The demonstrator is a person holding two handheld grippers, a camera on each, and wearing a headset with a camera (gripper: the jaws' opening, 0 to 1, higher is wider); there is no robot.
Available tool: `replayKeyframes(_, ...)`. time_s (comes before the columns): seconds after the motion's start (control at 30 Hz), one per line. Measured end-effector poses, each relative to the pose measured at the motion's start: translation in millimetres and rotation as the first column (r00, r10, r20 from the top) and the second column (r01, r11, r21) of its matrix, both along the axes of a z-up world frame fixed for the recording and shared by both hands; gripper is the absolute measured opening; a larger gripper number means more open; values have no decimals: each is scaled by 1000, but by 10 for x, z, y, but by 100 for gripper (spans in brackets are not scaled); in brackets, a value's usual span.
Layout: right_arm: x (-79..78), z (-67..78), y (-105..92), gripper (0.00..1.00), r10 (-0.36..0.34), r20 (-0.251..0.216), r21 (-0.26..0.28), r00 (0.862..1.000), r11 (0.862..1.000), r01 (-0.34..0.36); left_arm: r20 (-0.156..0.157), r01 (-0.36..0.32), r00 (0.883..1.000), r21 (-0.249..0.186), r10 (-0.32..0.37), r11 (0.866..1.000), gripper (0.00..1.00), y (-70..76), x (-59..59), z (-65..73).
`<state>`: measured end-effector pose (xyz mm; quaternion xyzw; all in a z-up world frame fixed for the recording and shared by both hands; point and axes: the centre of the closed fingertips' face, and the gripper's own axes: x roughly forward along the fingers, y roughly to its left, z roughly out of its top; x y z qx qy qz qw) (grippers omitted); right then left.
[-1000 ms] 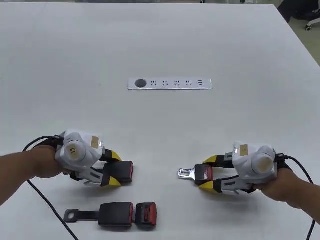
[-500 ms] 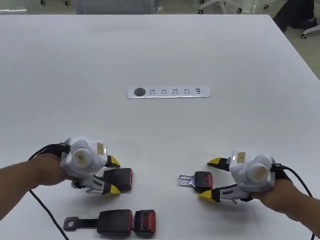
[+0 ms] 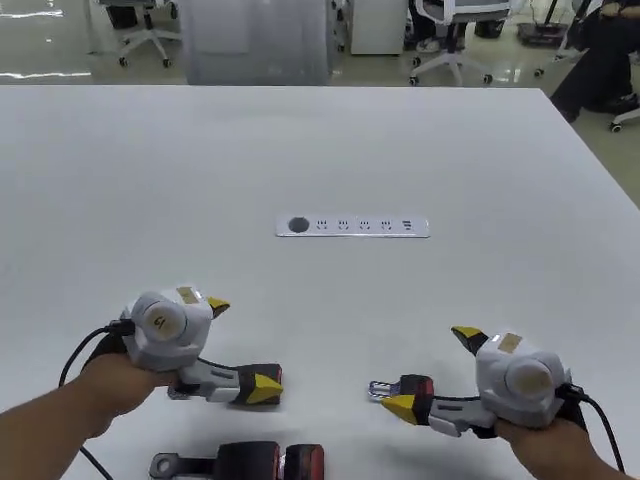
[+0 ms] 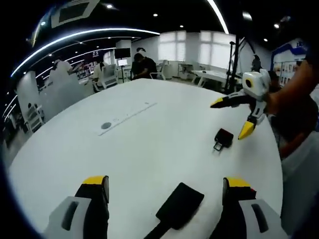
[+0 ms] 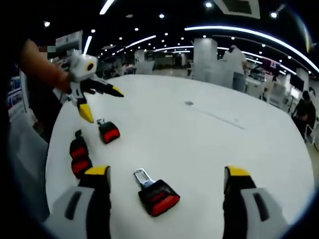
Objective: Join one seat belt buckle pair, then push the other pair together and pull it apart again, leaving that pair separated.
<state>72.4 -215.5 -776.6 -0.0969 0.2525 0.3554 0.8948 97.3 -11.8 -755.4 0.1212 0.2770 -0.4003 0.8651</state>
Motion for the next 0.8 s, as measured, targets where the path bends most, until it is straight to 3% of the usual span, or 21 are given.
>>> replayKeyframes(0.03,-7,30,25,95,-6,6,9,1000,1000,6,-20,-28,999,-14,28,999,98,17,-38,16)
replayKeyframes(0.07,-32,79,54,96,-12,11,25,1000,1000,11,-18,-55,998,-26,55,998,99,38,-81,54)
replayKeyframes(0.1,-40,119,66,96,-23,20,34,1000,999,22,6,-48,999,-22,48,999,99,46,-119,79)
replayKeyframes(0.17,-74,187,77,97,-45,30,48,999,998,43,11,-81,997,7,81,997,99,122,-213,93)
replayKeyframes(0.3,-199,284,118,98,-55,48,48,997,997,53,28,-148,988,-67,150,987,100,181,-393,237)
replayKeyframes(0.4,-297,349,144,99,-55,60,46,997,998,53,20,-166,986,-66,168,984,100,243,-538,275)
replayKeyframes(0.47,-368,382,180,99,-49,71,43,996,998,46,28,-192,980,-100,196,976,100,277,-626,357)
replayKeyframes(0.7,-598,493,247,100,-20,97,38,995,999,16,53,-194,978,-95,200,976,100,446,-904,493)
replayKeyframes(0.77,-649,512,242,100,-15,108,32,994,999,12,45,-190,979,-125,196,974,100,486,-978,546)
replayKeyframes(0.8,-676,543,236,100,-19,113,47,993,999,14,57,-193,978,-151,203,970,100,505,-1012,599)
